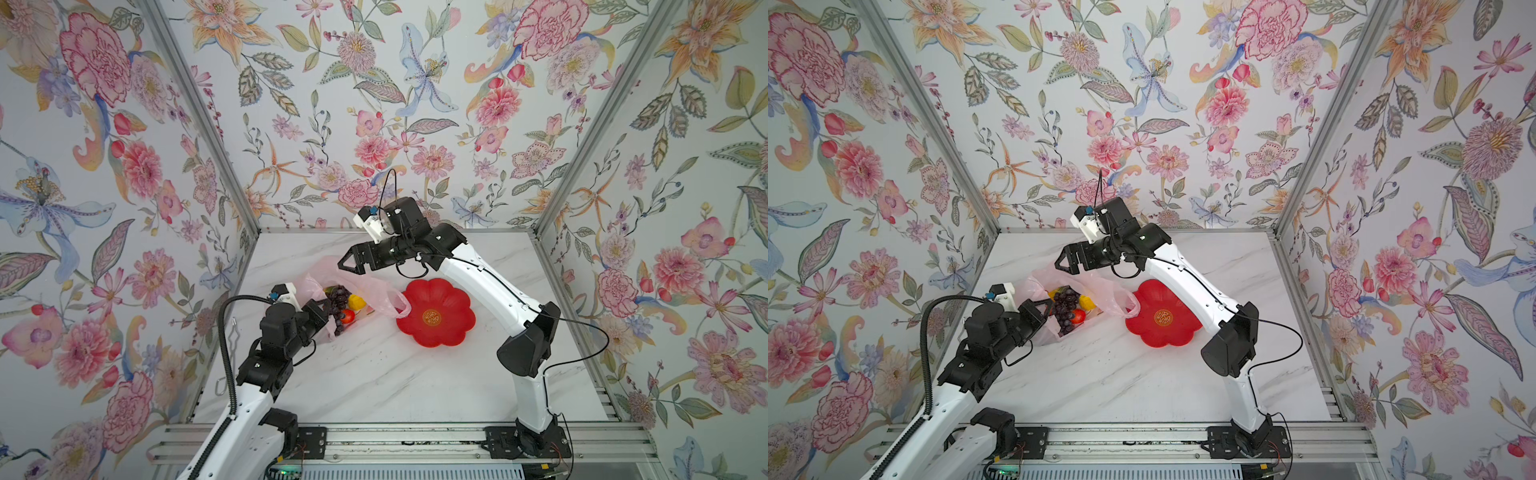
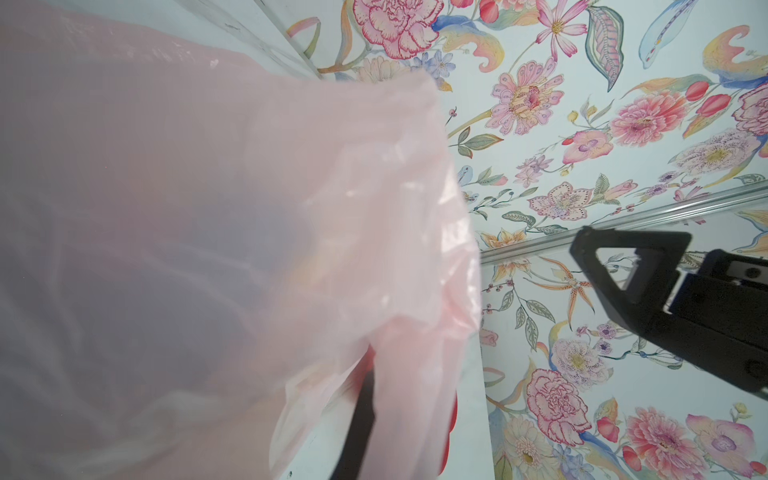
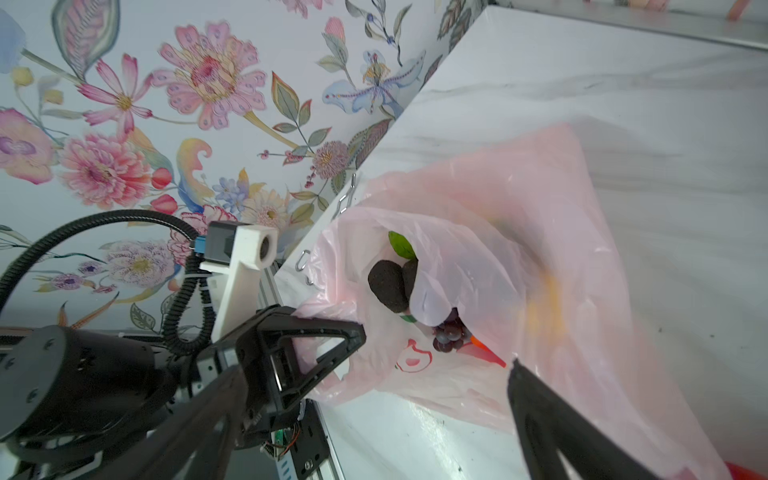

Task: Place the fruits into the plastic bag
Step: Place the fruit in the plastic bag, then shake the plastic bag at the middle-left of the table.

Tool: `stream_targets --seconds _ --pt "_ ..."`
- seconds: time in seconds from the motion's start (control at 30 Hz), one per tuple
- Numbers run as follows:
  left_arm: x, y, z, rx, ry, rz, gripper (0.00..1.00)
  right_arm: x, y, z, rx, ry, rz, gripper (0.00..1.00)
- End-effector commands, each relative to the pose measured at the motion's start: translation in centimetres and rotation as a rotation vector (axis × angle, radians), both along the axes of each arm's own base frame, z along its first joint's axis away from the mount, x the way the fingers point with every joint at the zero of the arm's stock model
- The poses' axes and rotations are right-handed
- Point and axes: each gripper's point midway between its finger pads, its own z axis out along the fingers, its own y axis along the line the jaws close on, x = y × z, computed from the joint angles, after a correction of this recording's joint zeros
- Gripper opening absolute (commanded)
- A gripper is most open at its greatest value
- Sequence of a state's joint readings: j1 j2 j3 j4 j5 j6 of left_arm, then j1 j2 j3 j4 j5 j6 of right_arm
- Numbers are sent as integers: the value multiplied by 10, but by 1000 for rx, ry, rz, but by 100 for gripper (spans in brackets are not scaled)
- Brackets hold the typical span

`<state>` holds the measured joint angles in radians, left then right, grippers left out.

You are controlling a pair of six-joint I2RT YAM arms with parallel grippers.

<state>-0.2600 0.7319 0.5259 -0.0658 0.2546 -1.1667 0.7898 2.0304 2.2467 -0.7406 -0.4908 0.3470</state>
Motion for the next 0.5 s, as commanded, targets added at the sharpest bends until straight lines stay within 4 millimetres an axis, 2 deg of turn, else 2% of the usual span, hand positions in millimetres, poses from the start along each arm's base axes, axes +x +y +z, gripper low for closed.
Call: stream_targets --seconds 0.0,0.1,0.2,0.33,0.47 --pt "4 1 9 14 -39 0 0 18 -18 3 -6 -55 -54 99" --pt "6 1 9 23 -36 -3 0 31 -48 -17 -77 -26 -93 99" --pt "9 -1 6 30 -26 -12 0 31 -79 -48 -288 -99 -99 99" --pt "16 -5 8 35 -27 -24 0 12 -109 -93 -564 -229 -25 97" --pt "22 -7 8 44 -23 -34 0 -9 -122 -122 -623 -225 19 92"
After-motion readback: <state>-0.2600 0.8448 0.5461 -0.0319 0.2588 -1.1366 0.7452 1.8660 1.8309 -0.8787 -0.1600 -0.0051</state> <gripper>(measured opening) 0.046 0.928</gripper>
